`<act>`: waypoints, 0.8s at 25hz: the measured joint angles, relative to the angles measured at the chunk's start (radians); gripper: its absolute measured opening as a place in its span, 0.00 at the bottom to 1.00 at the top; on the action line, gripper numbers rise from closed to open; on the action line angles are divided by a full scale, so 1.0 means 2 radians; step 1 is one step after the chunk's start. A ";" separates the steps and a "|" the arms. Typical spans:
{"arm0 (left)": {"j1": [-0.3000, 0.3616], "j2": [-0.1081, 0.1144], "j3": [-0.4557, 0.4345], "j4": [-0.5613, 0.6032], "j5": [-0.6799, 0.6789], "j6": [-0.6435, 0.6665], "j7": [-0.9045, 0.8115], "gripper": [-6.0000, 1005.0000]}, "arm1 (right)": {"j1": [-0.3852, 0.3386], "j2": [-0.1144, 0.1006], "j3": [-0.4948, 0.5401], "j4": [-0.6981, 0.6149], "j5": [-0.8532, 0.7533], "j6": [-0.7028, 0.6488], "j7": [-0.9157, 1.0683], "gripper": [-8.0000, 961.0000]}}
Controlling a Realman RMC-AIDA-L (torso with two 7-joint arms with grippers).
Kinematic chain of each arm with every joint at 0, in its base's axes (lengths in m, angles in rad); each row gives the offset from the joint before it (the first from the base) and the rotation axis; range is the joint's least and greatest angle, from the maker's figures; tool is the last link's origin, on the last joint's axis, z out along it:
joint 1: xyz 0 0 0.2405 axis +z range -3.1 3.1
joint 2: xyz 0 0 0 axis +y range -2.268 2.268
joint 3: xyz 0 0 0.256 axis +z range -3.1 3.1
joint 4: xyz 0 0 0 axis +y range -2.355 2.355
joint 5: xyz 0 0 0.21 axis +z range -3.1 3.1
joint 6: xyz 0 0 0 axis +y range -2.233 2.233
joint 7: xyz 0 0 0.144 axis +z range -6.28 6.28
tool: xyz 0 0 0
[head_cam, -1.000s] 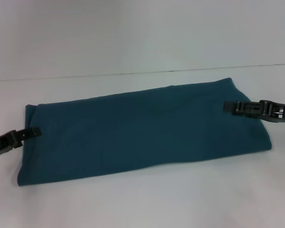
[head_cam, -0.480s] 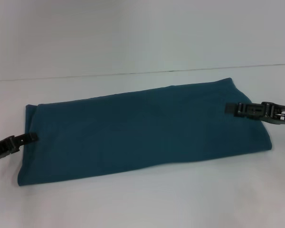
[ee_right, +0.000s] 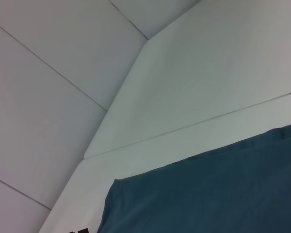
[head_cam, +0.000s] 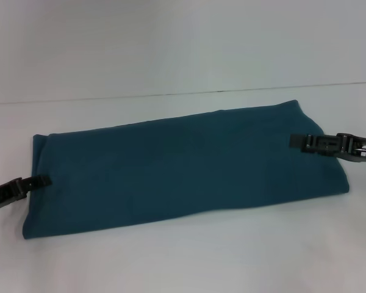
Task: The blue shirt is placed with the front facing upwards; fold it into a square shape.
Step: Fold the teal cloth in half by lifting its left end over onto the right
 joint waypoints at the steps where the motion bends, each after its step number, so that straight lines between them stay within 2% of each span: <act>1: 0.000 0.000 0.000 0.000 0.000 0.001 0.000 0.81 | 0.000 0.000 0.000 0.000 0.000 0.000 0.000 0.68; 4: -0.003 -0.001 0.006 0.000 0.001 0.005 -0.004 0.81 | -0.001 0.000 0.000 0.000 0.000 -0.001 0.000 0.68; 10: -0.014 -0.002 0.045 0.000 0.001 0.014 -0.026 0.81 | -0.003 0.000 0.000 0.000 0.000 -0.001 0.000 0.68; 15: -0.033 -0.003 0.051 -0.004 -0.001 0.045 -0.034 0.80 | -0.005 -0.001 0.000 0.000 0.000 -0.002 -0.001 0.68; 20: -0.048 0.005 0.050 -0.005 0.002 0.066 -0.083 0.80 | -0.006 -0.002 0.000 0.000 0.000 -0.002 -0.001 0.68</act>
